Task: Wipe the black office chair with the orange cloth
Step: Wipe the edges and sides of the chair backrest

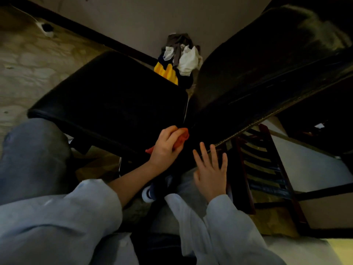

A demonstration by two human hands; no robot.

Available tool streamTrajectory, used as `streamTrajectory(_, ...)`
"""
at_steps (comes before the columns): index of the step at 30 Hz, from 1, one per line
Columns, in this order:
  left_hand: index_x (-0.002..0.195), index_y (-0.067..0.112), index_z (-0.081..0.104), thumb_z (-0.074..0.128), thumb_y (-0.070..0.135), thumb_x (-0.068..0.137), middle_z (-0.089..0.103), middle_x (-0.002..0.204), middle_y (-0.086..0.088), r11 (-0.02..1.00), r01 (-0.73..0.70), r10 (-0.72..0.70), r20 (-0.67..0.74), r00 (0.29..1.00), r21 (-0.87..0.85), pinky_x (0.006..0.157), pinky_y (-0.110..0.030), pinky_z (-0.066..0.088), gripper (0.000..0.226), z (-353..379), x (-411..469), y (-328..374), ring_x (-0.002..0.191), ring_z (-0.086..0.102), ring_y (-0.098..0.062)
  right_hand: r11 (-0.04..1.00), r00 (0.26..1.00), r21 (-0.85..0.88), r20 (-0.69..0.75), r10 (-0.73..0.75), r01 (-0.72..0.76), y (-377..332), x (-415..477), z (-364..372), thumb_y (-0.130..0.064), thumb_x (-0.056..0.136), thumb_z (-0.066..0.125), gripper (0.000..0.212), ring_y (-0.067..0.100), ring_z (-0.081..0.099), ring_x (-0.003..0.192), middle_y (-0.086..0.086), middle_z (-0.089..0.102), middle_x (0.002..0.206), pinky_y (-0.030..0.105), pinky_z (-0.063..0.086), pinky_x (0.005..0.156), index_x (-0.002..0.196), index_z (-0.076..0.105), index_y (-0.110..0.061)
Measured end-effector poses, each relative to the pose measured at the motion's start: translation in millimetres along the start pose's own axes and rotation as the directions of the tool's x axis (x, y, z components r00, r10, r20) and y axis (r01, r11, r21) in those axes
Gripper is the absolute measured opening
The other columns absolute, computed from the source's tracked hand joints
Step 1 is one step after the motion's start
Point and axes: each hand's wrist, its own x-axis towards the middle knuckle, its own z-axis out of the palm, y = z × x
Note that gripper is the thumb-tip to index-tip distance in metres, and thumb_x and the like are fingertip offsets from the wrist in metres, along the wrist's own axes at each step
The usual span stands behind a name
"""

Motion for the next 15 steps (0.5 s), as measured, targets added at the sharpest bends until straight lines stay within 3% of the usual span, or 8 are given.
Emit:
streamTrajectory(7,0.117,0.001,0.059,0.057,0.015,0.082,0.056,0.111,-0.015,0.997,0.070,-0.068,-0.052,0.996,0.042,0.092,-0.020,0.036,0.038,18.8,-4.7,2.4,0.100,0.048,-0.020,1.000,0.999,0.012,-0.039,-0.002,0.002,-1.9,3.5,4.4,-0.024,0.059,0.081,0.074,0.029,0.024,0.136,0.008,0.032,0.147,0.051,-0.004,0.111,0.128,0.059,-0.017)
streamTrajectory(12,0.109,-0.002,0.062,0.073,0.000,0.072,0.060,0.109,-0.019,0.983,0.181,-0.185,0.119,0.976,0.044,0.085,-0.020,0.038,0.039,25.7,-22.5,0.1,0.096,0.052,-0.022,1.000,0.999,0.018,-0.036,0.003,-0.002,-3.9,4.0,5.6,-0.023,0.058,0.081,0.072,0.029,0.026,0.135,0.009,0.045,0.144,0.052,0.000,0.109,0.127,0.060,-0.016)
streamTrajectory(15,0.107,0.004,0.064,0.070,0.000,0.075,0.060,0.109,-0.014,0.968,0.240,-0.252,0.240,0.937,0.080,0.083,-0.030,0.046,0.033,31.9,-46.6,-12.8,0.094,0.053,-0.024,1.000,0.999,-0.001,-0.028,-0.021,0.021,-0.6,1.1,7.3,-0.023,0.056,0.083,0.074,0.028,0.027,0.134,0.009,0.046,0.143,0.051,0.000,0.109,0.126,0.061,-0.015)
